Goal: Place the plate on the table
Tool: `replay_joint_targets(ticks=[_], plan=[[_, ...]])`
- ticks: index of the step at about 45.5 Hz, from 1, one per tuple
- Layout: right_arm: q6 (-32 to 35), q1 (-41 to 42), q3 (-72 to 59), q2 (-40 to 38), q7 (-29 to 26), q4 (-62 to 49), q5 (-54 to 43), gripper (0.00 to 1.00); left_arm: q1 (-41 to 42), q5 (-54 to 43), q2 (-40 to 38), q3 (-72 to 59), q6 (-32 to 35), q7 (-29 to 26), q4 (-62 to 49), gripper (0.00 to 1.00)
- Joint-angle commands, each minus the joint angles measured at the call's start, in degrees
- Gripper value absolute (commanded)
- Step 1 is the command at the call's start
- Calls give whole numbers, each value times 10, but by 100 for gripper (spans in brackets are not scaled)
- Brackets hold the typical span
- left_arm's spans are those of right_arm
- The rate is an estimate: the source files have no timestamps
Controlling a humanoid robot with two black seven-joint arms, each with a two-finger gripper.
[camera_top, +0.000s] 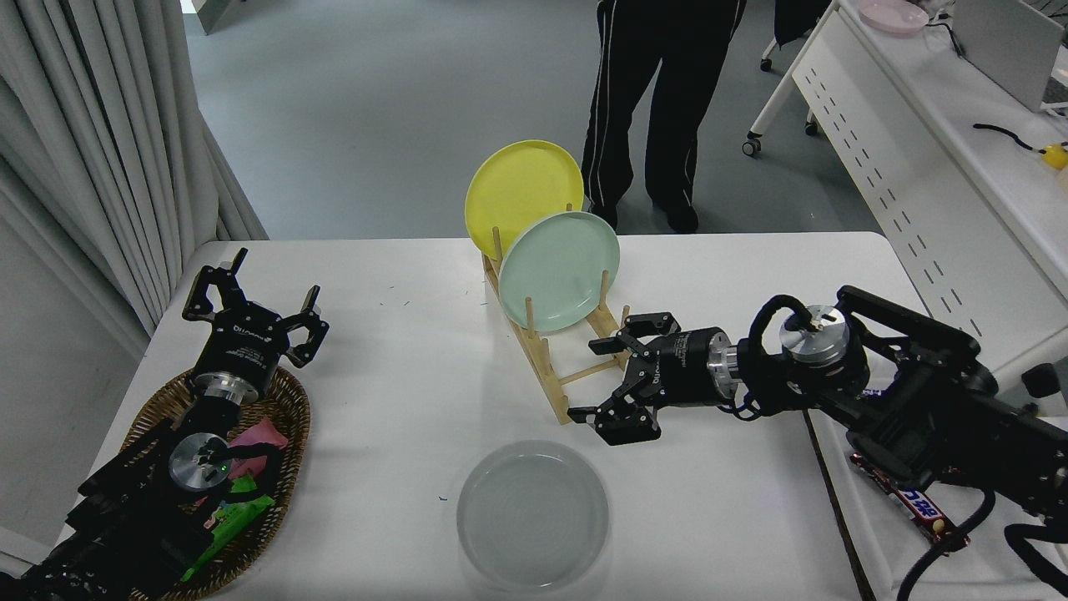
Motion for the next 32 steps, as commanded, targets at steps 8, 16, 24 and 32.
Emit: replay_joint_targets(ticks=[8, 16, 24, 32], plan=[[40, -60, 214, -6, 78, 0, -253, 100, 0, 0, 0, 0, 0, 0, 0, 100], [42, -111, 291, 7, 150, 3, -359, 100, 0, 0, 0, 0, 0, 0, 0, 100], [43, -146, 340, 26, 300, 7, -449, 100, 0, 0, 0, 0, 0, 0, 0, 100], [75, -167, 341, 30, 388, -3, -482, 100, 0, 0, 0, 0, 0, 0, 0, 100]])
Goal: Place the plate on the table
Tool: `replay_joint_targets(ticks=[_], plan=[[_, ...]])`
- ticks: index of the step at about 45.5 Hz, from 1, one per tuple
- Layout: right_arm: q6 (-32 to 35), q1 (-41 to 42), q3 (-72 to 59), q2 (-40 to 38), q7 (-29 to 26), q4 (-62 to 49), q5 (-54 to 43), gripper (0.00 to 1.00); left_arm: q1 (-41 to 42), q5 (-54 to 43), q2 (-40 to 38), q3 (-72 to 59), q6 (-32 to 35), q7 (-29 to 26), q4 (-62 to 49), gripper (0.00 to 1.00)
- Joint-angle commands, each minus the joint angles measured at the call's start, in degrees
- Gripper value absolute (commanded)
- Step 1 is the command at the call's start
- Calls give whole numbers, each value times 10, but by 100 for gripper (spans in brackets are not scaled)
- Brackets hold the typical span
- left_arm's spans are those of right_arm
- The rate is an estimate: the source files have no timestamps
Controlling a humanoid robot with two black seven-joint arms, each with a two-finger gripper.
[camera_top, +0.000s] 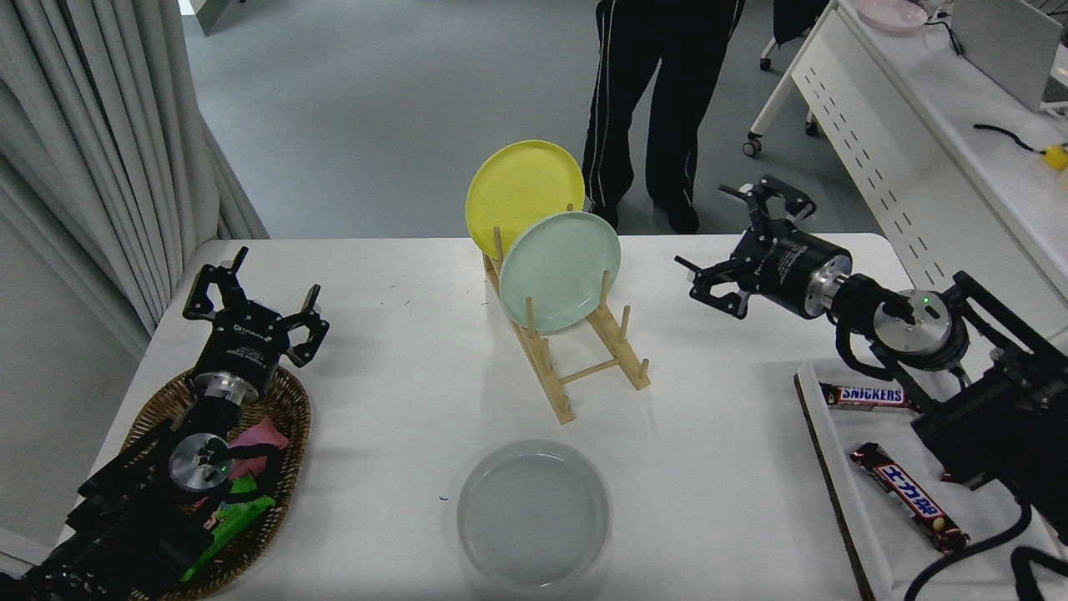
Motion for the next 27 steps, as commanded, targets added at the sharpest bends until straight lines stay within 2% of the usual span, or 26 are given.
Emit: replay_joint_targets(ticks=[1, 12, 19, 27], plan=[[39, -39, 38, 11, 136, -11, -82, 100, 0, 0, 0, 0, -1, 0, 0, 100], [83, -97, 49, 13, 204, -26, -83, 100, 0, 0, 0, 0, 0, 1, 0, 100], [126, -126, 38, 12, 202, -59, -85, 100, 0, 0, 0, 0, -1, 0, 0, 100], [162, -124, 37, 38, 202, -150, -84, 100, 0, 0, 0, 0, -1, 0, 0, 100]])
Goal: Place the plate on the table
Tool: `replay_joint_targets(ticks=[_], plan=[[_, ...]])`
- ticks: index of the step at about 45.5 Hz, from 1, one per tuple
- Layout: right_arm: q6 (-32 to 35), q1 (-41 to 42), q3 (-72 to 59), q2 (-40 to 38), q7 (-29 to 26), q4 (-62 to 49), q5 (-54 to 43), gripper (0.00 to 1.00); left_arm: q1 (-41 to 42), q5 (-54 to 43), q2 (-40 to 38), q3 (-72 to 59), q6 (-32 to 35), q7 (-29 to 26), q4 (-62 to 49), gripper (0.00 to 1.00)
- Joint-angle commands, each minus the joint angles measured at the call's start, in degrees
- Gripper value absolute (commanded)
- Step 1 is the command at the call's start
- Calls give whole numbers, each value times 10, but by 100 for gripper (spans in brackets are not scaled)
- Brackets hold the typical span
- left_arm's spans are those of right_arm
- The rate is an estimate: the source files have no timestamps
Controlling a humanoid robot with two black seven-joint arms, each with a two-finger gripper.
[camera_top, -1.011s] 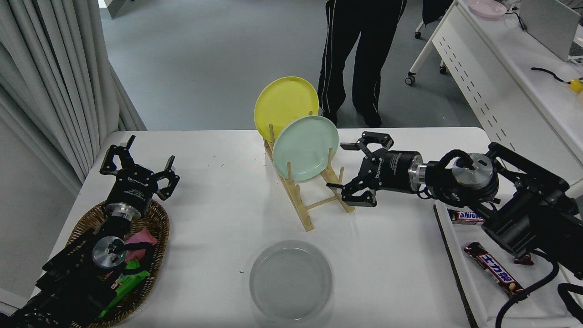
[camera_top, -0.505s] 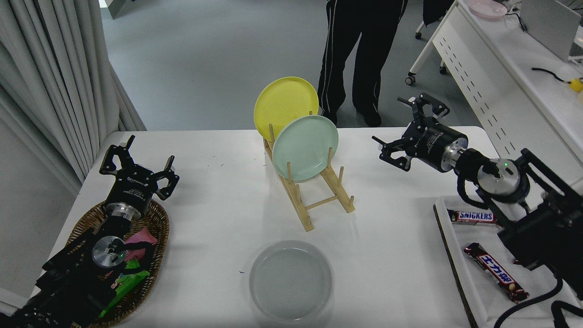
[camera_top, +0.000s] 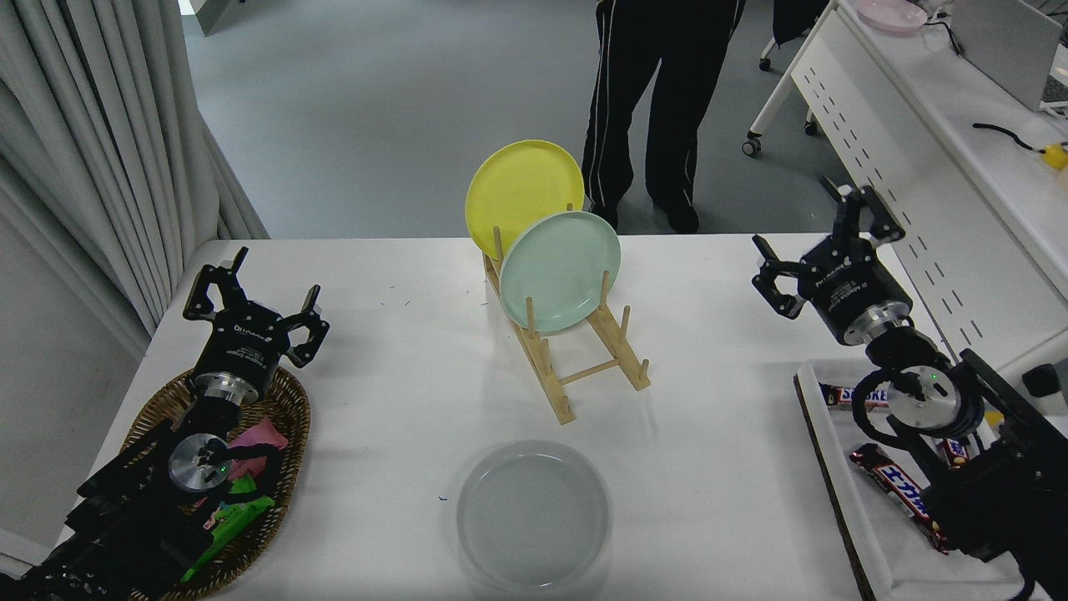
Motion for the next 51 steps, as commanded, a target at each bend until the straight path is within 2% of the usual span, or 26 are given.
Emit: replay_joint_targets(ticks=[1, 12, 51], plan=[[49, -16, 3, 29, 17, -97, -2, 100, 0, 0, 0, 0, 1, 0, 0, 100], [93, -7, 12, 59, 46, -158, 4, 100, 0, 0, 0, 0, 1, 0, 0, 100], [87, 9, 37, 89, 51, -181, 18, 100, 0, 0, 0, 0, 1, 0, 0, 100]])
